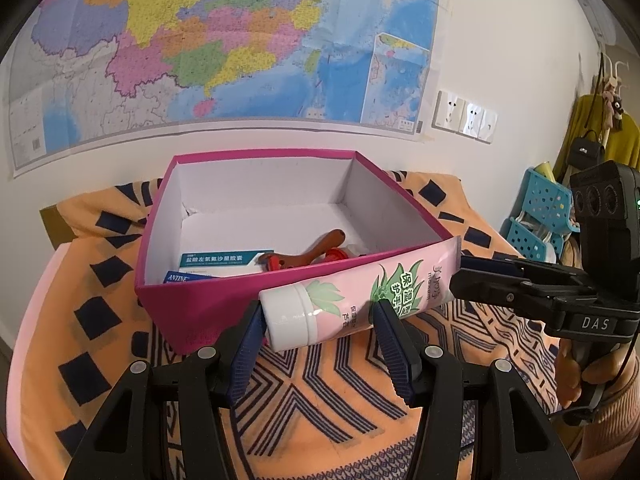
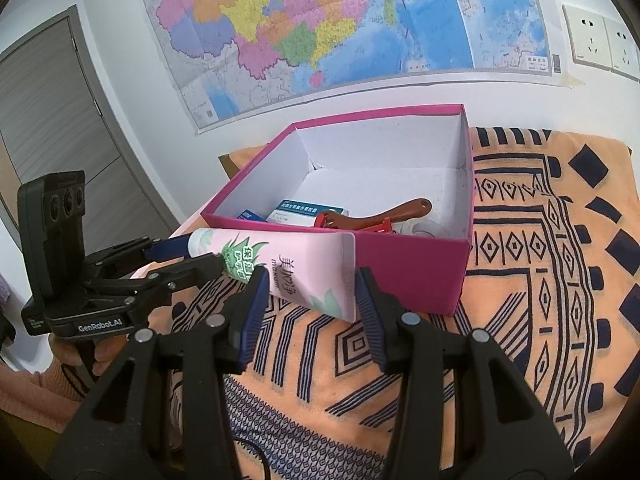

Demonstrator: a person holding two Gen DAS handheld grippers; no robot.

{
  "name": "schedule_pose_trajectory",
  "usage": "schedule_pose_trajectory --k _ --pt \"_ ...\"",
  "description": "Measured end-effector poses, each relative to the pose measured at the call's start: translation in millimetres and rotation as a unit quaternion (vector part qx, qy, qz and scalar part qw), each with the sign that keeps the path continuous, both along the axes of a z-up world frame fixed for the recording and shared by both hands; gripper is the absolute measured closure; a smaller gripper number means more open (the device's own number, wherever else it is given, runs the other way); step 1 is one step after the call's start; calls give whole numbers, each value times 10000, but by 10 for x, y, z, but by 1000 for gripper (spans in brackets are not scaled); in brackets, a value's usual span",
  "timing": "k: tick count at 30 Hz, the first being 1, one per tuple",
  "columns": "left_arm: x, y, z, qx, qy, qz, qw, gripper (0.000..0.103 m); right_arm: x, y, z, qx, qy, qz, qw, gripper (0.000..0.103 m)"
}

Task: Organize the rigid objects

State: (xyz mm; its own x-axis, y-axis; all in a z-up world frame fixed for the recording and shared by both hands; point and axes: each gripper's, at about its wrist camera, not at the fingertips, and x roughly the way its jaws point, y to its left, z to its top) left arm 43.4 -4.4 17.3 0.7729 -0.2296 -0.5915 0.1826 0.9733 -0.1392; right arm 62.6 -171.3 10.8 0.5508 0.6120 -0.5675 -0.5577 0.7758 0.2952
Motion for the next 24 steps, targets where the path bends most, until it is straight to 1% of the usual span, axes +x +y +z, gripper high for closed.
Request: schedule_pose_trajectory --k 24 --pt "73 -17 76 24 -80 4 10000 47 38 -14 76 -7 -123 15 9999 56"
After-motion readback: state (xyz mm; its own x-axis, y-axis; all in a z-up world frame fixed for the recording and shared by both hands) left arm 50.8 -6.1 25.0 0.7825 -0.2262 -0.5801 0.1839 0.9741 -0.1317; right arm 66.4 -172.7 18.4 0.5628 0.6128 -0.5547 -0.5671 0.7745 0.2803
